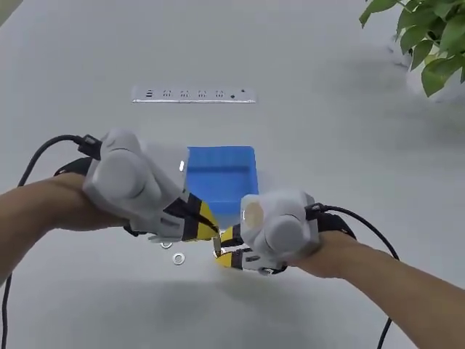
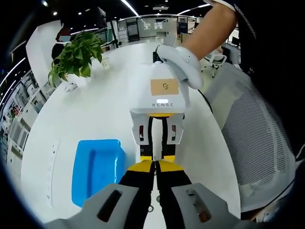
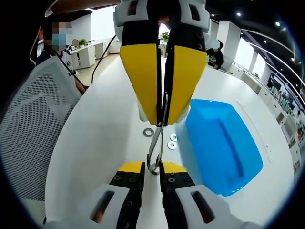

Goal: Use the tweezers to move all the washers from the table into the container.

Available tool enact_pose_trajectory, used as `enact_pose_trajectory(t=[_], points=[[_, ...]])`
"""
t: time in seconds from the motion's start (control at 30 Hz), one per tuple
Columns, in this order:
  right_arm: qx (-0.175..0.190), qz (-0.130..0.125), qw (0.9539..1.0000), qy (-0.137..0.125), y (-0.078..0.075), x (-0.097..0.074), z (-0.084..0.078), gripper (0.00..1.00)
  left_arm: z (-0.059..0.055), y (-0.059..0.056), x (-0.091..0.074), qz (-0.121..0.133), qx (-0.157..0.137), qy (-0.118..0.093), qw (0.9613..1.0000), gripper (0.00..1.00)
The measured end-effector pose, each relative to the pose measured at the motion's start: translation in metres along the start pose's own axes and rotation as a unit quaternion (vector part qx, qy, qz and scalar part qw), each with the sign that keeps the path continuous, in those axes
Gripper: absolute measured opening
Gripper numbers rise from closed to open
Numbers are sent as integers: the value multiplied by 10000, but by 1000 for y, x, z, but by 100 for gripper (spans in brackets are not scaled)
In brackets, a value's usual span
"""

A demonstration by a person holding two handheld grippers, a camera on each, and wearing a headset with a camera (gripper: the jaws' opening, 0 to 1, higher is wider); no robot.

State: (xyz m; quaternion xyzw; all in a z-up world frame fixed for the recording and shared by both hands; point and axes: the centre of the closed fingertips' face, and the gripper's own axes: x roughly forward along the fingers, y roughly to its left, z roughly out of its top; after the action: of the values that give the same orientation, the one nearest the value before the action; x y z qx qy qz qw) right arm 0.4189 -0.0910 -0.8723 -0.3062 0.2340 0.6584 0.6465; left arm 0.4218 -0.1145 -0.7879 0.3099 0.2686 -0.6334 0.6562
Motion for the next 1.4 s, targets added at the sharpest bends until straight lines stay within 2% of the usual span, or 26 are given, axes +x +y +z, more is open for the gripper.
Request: enact_pose_trajectory(t=[0.77,1.0,1.4], points=[[149,3,9999,27,0,0,-1,10,0,-3,2,-141,-96,-11,9999,6],[120,6,9999,36,0,0,-1,10,0,-4,2,-174,-61,58,9998,6],[25,-22,10000,9,4,-4,10,10,1,-8,-9,-175,25,168,9997,6]])
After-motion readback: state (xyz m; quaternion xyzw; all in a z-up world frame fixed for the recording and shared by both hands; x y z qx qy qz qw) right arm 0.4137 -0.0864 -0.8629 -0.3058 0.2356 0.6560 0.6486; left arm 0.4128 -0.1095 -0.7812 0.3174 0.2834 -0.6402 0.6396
